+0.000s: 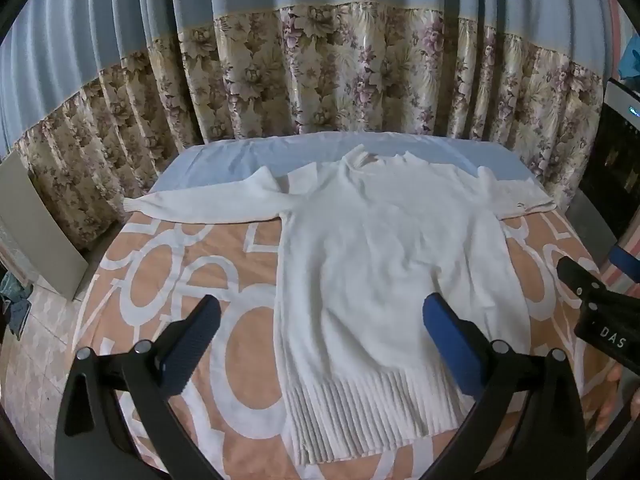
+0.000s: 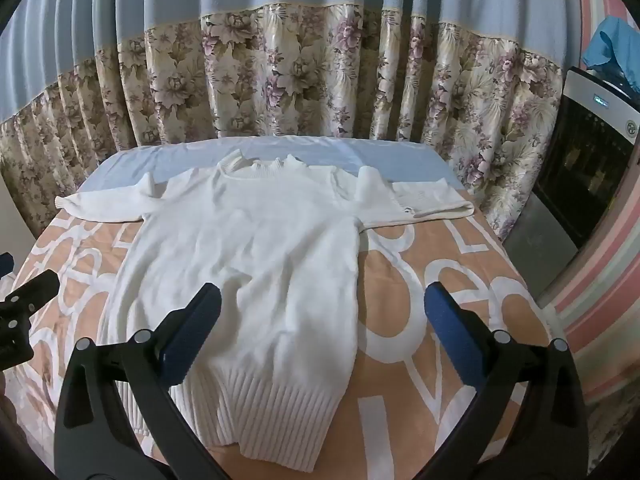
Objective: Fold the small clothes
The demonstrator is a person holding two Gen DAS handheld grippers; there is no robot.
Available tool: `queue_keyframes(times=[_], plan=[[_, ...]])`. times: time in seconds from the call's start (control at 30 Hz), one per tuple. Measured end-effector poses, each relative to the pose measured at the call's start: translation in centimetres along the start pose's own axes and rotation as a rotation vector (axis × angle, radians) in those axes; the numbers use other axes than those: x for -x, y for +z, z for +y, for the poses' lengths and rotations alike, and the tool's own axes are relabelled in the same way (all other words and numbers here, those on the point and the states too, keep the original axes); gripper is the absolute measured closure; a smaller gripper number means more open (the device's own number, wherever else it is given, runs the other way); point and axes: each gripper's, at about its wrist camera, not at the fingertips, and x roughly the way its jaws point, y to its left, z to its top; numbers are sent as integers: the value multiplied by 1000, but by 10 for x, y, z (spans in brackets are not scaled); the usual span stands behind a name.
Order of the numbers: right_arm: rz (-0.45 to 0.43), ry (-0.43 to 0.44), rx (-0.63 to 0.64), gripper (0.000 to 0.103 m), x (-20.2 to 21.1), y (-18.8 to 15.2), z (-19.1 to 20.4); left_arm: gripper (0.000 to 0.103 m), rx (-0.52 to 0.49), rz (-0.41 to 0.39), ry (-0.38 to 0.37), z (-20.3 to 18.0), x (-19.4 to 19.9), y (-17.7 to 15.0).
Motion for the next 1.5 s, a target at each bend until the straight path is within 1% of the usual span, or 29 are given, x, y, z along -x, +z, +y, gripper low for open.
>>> queue_keyframes(times=[0.17, 0.23, 0.47, 0.77, 1.5], plan=[[0, -2, -1, 3, -1, 0, 0, 2, -8, 1, 2, 2, 1, -1], [3, 0, -5, 3, -2, 0, -1, 2, -8, 3, 1, 1, 2, 4], [-5, -5, 5, 3, -2, 1, 1, 2, -15, -3, -2, -3, 3, 1], [-3, -5, 3, 3, -3, 0, 1, 2, -22, 2, -1, -11, 2, 8], [0, -6, 7, 3, -8, -1, 1, 2, -11, 3, -11, -6, -2, 2]])
